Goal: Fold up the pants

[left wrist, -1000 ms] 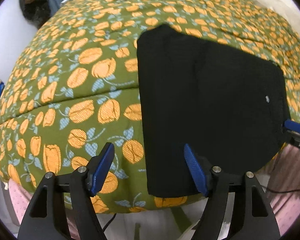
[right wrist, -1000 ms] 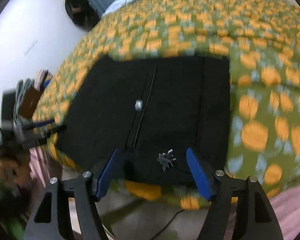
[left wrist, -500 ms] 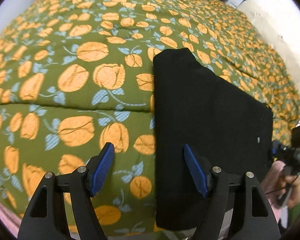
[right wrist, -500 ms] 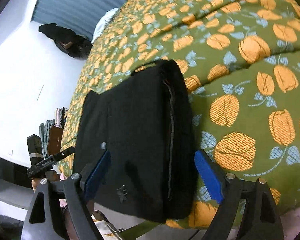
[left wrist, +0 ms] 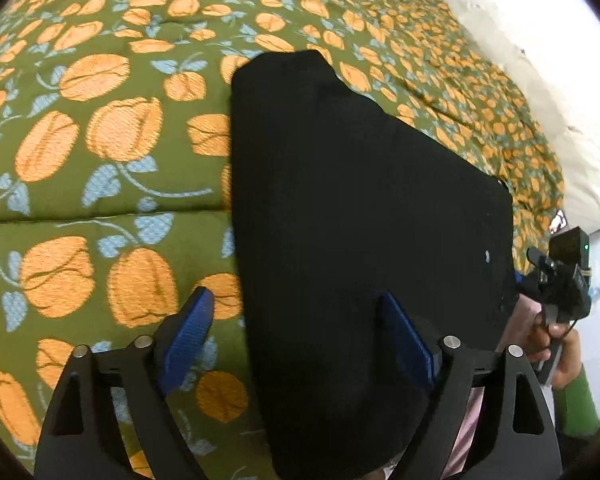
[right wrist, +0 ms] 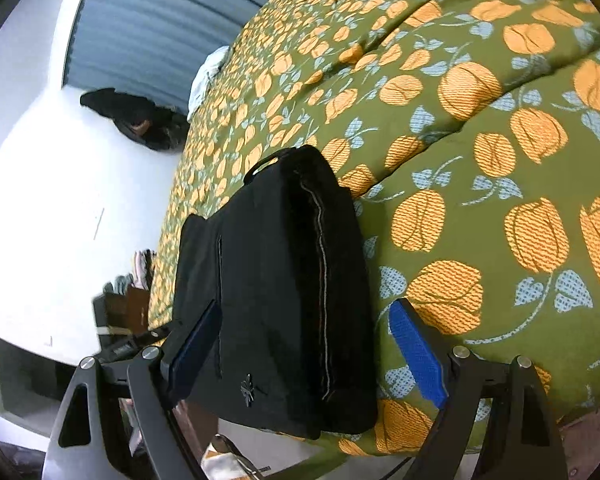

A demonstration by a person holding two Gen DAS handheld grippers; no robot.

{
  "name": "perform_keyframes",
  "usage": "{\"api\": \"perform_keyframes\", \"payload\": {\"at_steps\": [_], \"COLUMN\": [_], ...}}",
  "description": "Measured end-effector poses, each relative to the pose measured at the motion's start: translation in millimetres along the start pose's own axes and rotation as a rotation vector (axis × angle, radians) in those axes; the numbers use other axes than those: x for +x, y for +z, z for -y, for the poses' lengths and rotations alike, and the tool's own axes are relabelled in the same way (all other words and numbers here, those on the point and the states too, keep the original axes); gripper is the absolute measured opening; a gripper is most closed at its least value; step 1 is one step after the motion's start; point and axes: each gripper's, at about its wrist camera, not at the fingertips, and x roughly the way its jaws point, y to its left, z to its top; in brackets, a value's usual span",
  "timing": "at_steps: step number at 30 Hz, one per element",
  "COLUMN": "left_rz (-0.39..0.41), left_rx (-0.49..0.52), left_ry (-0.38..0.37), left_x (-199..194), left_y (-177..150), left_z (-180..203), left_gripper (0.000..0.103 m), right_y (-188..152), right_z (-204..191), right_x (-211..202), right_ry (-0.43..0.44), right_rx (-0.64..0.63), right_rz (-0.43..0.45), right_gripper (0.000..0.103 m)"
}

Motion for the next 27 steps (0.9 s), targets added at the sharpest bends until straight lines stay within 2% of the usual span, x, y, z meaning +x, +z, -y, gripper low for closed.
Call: {"api": "perform_keyframes", "payload": {"at_steps": [1, 2, 4, 5, 7, 11, 12, 14, 17, 20, 22, 23, 24, 27], "left_rz": [0.001, 0.001, -0.01, 0.004, 0.021, 0.073, 0.077, 0.073, 0.064, 0.06, 0.058, 0.057, 0.058, 0.076], "left_rx": [0.008, 0.012, -0.001, -0.013, -0.028, -0.101, -0.1, -0.094, -0.149, -0.141, -0.134, -0.135, -0.136, -0.063], "left_ry": [0.003, 0.005, -0.027, -0.027, -0.069, -0.215, -0.213, -0.16, -0.171, -0.142, -0.114, -0.106, -0.097, -0.017], "left_x": [1, 3, 6, 5, -2, -28, -31, -31, -27, -23, -21, -22, -24, -39], "left_y": [0, 1, 2, 3, 4, 6, 5, 3, -2, -4, -2, -2, -2, -3], "left_z": [3, 6, 8, 9, 10, -5, -9, -15, -32, -31, -26, -26, -24, -2], "left_gripper": [0.086, 0.078, 0.053, 0.034, 0.021, 0.018, 0.018, 0.018, 0.019, 0.019, 0.019, 0.019, 0.019, 0.019], "right_y": [-1, -1, -1, -2, 0, 3, 3, 3, 1, -1, 0, 0, 0, -4], "right_z": [-1, -2, -5, -5, -2, 8, 7, -1, -14, -26, -37, -41, -53, -89], "right_x": [1, 2, 6, 9, 15, 19, 21, 32, 53, 75, 81, 81, 76, 60], "right_ry": [0.007, 0.013, 0.034, 0.049, 0.075, 0.068, 0.075, 0.091, 0.086, 0.058, 0.063, 0.055, 0.027, -0.004], "right_rx": [-0.001, -0.005, -0.02, -0.021, -0.004, 0.034, 0.026, -0.02, -0.077, -0.135, -0.171, -0.193, -0.248, -0.374], "right_rz": [-0.005, -0.011, -0.039, -0.06, -0.089, -0.087, -0.095, -0.141, -0.204, -0.255, -0.263, -0.264, -0.257, -0.231], "right_gripper": [0.086, 0.086, 0.086, 0.086, 0.086, 0.086, 0.086, 0.086, 0.086, 0.087, 0.08, 0.062, 0.051, 0.039]}}
